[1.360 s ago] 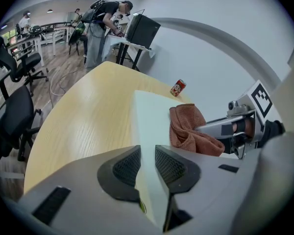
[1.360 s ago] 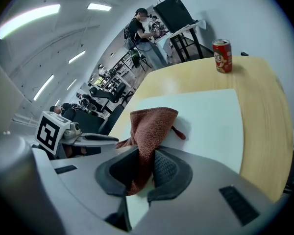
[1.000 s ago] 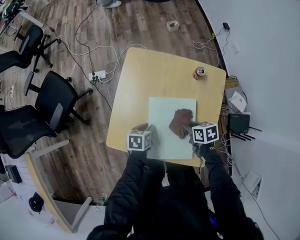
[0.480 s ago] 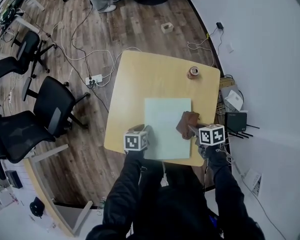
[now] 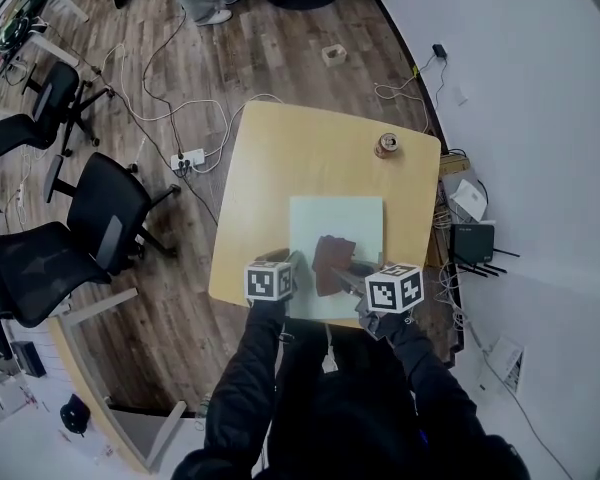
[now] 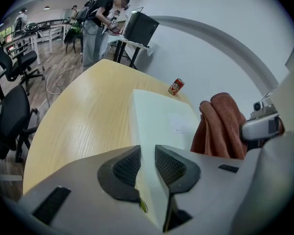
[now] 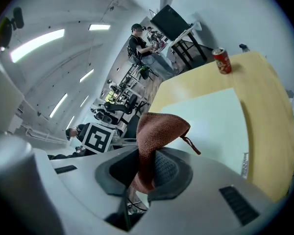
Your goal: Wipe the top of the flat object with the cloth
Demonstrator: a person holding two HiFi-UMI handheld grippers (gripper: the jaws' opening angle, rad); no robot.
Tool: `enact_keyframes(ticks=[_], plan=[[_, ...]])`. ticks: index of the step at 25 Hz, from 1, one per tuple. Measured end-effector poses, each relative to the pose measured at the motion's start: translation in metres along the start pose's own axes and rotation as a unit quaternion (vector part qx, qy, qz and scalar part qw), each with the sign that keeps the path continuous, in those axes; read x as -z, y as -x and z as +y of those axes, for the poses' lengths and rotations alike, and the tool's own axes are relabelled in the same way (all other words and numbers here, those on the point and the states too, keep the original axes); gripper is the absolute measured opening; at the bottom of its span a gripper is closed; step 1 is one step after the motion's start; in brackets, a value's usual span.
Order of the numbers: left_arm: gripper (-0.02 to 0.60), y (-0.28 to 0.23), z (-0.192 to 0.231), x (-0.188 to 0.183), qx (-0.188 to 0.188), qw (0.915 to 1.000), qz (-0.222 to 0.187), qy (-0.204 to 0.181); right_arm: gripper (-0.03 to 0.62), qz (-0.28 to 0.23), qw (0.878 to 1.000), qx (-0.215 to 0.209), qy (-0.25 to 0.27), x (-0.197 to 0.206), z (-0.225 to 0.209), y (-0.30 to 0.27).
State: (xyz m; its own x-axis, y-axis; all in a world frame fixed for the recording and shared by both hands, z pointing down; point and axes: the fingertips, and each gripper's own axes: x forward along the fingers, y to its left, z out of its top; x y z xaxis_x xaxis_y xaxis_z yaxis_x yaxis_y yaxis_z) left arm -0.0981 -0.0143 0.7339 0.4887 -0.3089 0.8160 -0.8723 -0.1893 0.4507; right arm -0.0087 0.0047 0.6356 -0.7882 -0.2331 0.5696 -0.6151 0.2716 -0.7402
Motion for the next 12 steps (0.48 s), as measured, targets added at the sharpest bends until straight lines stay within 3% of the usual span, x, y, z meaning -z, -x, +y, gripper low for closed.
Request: enact_keyframes(ticks=[6, 12], plan=[[0.114, -0.002, 0.001, 0.001, 0.007, 1.0000, 0.004, 0.003, 0.069, 0.040, 0.998, -0.039, -0.015, 0.026, 0.015, -0.047], [0.112, 0.000, 0.001, 0.002, 0.007, 0.9999, 0.005, 0.009, 0.069, 0.061, 0.998, -0.010, -0.024, 0.041, -0.012, -0.063]])
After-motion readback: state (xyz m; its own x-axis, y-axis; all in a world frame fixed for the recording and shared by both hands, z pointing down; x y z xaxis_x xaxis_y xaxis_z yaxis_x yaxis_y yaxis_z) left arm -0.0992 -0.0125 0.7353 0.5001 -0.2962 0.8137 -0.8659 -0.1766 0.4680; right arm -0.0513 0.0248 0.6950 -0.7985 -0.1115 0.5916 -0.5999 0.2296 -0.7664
